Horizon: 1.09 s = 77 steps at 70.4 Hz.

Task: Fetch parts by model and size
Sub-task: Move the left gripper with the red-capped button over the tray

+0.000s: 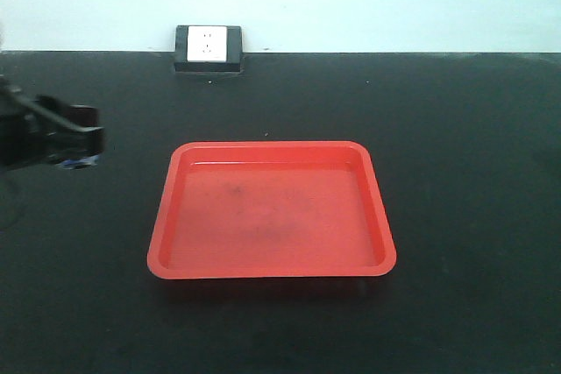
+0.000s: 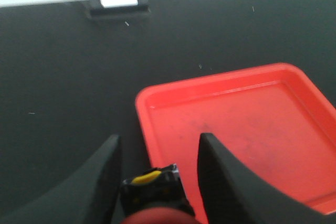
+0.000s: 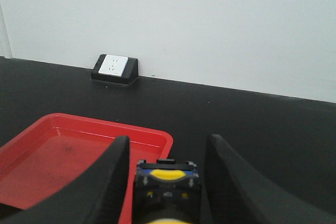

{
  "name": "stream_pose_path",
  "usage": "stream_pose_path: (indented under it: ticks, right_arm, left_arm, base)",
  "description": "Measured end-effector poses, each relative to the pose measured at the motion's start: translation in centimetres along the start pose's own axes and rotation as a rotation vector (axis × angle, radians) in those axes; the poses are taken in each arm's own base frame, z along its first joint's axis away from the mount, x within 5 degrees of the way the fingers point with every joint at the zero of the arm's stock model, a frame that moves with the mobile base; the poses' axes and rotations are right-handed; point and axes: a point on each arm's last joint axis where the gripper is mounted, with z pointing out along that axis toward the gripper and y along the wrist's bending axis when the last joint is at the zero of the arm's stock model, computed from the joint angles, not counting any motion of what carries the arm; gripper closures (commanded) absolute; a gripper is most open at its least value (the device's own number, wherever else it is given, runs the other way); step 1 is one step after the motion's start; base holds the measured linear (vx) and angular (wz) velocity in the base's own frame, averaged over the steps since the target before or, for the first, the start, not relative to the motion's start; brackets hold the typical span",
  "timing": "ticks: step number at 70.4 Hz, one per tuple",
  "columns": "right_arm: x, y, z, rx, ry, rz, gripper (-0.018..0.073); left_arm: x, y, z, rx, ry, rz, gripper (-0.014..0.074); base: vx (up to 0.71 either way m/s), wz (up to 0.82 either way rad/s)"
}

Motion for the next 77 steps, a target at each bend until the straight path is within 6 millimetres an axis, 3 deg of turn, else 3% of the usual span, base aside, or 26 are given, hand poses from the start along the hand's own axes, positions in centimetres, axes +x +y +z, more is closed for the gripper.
stream_pose_path:
  ticks: [25, 43, 62, 77]
  right_arm:
    - [0.0, 0.0, 0.0, 0.000, 0.000, 0.000, 0.0564]
    - [0.0, 0.0, 0.0, 0.000, 0.000, 0.000, 0.0564]
    - [0.0, 0.0, 0.0, 0.000, 0.000, 0.000, 0.0564]
    - [0.0, 0.0, 0.0, 0.000, 0.000, 0.000, 0.0564]
  left_arm:
    - [-2.4, -5.0, 10.1, 0.081, 0.307, 0.003, 0.0603]
    - [-1.1, -6.2, 16.5, 0.039, 0.479, -0.072, 0.0603]
    - [2.3, -6.4, 21.0, 0.004, 0.579, -0.111, 0.0603]
    - [3.3, -6.7, 22.6, -0.007, 0.572, -0.106, 0.0603]
  base:
    - [0.00, 0.00]
    - [0.00, 0.00]
    - [0.00, 0.00]
    - [0.00, 0.00]
